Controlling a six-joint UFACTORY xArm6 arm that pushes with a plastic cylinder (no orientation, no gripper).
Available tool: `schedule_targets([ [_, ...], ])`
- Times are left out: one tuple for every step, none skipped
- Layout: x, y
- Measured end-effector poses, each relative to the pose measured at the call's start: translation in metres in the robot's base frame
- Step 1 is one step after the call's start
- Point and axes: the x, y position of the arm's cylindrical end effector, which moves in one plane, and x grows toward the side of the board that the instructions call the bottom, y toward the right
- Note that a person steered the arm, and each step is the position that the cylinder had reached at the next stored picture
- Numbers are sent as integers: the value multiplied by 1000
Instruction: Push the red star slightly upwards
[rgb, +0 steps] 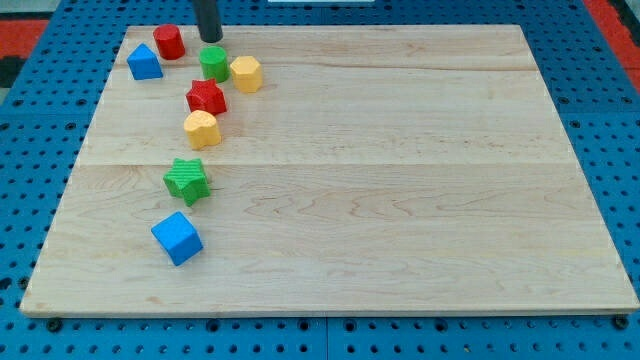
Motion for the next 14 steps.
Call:
schedule_targets([
  [-1,10],
  [-5,39],
  [7,14],
  [16,9],
  [23,-8],
  [43,-1],
  [71,-10],
  [76,-24],
  [98,-56],
  [127,-21],
  [145,10],
  [165,-6],
  [173,40],
  [188,72],
])
